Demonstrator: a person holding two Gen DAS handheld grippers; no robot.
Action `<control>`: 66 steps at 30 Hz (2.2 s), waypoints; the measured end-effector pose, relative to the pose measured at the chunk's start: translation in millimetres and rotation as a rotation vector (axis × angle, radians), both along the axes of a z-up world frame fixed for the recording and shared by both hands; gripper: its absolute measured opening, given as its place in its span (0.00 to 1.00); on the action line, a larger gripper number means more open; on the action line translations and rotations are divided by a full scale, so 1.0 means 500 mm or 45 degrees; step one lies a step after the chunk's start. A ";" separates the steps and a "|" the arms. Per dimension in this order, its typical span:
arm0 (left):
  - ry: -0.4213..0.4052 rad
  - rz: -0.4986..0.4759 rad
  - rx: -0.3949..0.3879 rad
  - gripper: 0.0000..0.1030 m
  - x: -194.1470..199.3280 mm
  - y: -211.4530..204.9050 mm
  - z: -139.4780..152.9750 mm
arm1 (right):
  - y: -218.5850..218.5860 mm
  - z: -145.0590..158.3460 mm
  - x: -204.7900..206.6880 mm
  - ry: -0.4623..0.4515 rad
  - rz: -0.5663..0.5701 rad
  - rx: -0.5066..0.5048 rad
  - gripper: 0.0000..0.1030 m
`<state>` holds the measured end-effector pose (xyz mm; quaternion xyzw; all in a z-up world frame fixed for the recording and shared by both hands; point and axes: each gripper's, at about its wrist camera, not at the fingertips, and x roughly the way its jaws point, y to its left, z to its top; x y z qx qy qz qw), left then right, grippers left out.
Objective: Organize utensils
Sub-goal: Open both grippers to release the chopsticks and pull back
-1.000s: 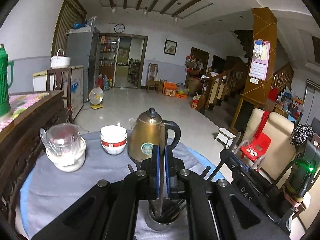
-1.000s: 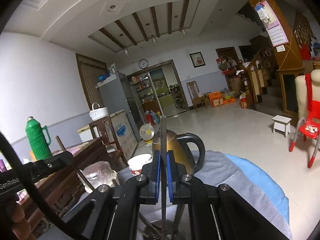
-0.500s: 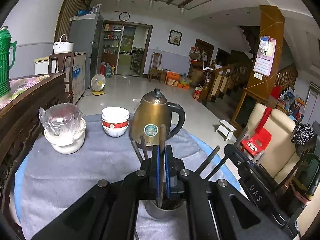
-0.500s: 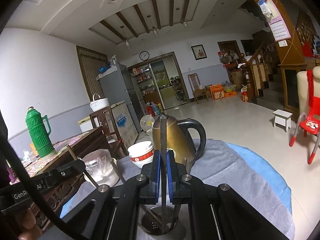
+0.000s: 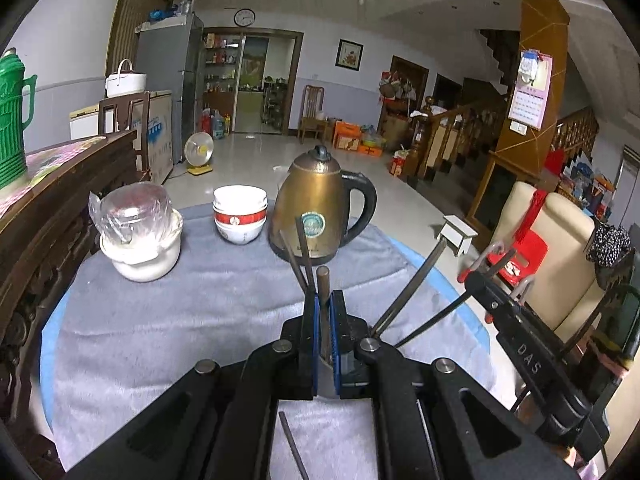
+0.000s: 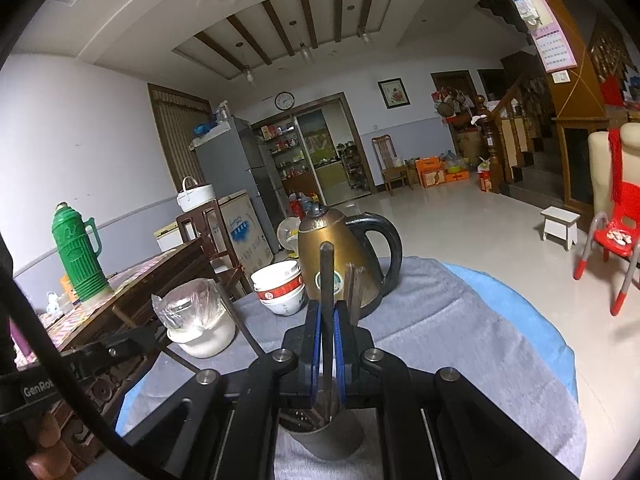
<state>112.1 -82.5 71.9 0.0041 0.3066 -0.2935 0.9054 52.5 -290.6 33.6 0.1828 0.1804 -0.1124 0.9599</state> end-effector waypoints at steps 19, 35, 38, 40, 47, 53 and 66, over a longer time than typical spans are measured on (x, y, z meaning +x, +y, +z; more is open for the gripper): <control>0.028 0.002 0.079 0.06 -0.033 0.006 -0.023 | 0.029 -0.017 -0.008 0.030 -0.001 0.002 0.07; 0.025 -0.009 0.107 0.06 -0.043 0.002 -0.032 | 0.031 -0.024 -0.013 0.033 -0.003 0.030 0.08; 0.025 -0.013 0.117 0.06 -0.045 0.001 -0.036 | 0.031 -0.024 -0.017 0.028 0.003 0.037 0.08; 0.028 -0.022 0.122 0.06 -0.047 0.000 -0.038 | 0.031 -0.023 -0.020 0.028 0.012 0.046 0.08; 0.023 -0.033 0.140 0.24 -0.056 0.003 -0.044 | 0.030 -0.022 -0.046 0.025 0.024 0.087 0.08; -0.021 -0.036 0.138 0.51 -0.079 0.023 -0.042 | 0.035 -0.030 -0.078 0.013 0.046 0.108 0.09; -0.026 0.044 0.255 0.65 -0.127 0.097 -0.100 | 0.063 -0.097 -0.128 0.112 0.088 0.114 0.14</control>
